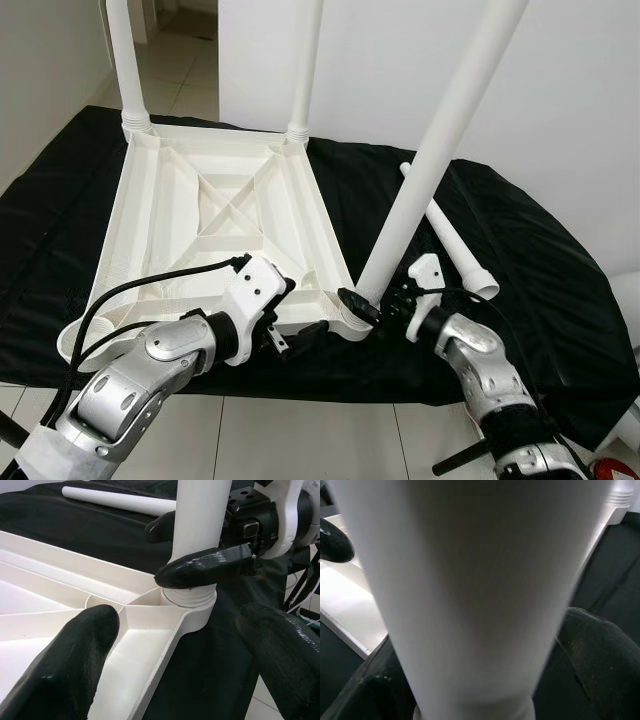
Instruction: Building children table
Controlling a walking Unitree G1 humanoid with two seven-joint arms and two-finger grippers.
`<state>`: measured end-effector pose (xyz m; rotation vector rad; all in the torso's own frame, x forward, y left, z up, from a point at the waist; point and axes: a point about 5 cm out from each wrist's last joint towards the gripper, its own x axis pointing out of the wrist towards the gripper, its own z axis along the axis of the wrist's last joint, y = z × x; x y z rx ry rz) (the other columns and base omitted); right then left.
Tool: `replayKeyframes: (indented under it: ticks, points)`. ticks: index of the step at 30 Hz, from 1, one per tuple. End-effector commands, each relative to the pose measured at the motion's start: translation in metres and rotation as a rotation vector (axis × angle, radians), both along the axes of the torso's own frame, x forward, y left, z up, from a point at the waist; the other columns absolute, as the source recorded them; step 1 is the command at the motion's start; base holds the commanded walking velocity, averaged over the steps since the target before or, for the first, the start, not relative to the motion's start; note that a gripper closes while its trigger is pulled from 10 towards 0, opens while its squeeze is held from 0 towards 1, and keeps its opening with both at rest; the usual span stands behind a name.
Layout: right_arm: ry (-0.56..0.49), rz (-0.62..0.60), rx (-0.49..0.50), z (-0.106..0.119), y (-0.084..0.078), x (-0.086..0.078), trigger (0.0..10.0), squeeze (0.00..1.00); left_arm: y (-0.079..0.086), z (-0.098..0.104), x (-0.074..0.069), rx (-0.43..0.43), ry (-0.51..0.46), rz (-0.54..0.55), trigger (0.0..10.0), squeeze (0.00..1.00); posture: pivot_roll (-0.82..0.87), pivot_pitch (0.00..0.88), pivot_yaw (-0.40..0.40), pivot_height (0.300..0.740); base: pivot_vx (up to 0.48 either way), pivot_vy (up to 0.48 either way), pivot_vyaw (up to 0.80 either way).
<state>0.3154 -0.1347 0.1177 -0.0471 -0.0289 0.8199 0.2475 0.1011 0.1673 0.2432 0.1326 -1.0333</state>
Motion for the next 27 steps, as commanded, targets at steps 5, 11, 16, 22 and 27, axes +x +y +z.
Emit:
replayKeyframes:
  ticks: [5, 11, 16, 22, 27]
  points:
    - [0.016, 0.027, -0.012, -0.0054, 0.0049, 0.0027, 8.0, 0.00, -0.0090, 0.0032, -0.0104, 0.004, 0.024, -0.159, 10.0, 0.00, 0.06, 0.000, -0.148, 0.740, 0.000, 0.000, 0.00]
    - [0.016, 0.057, -0.003, -0.0062, 0.0110, 0.0073, 0.0, 0.00, -0.0112, 0.0011, -0.0129, 0.009, 0.038, -0.179, 10.0, 0.00, 0.07, 0.000, -0.151, 0.740, 0.000, 0.000, 0.00]
    - [0.016, 0.062, -0.006, -0.0072, 0.0108, 0.0082, 0.0, 0.00, -0.0123, -0.0005, -0.0142, 0.013, 0.046, -0.188, 10.0, 0.00, 0.06, 0.000, -0.151, 0.740, 0.000, 0.000, 0.00]
    - [0.039, 0.039, -0.004, -0.0115, 0.0092, 0.0059, 10.0, 0.00, -0.0142, -0.0019, -0.0150, 0.015, 0.049, -0.191, 10.0, 0.00, 0.06, 0.000, -0.154, 0.740, 0.000, 0.000, 0.00]
    - [0.060, -0.048, -0.013, -0.0133, 0.0106, 0.0052, 10.0, 0.00, -0.0154, -0.0030, -0.0163, 0.013, 0.054, -0.195, 10.0, 0.00, 0.05, 0.000, -0.161, 0.740, 0.000, 0.000, 0.00]
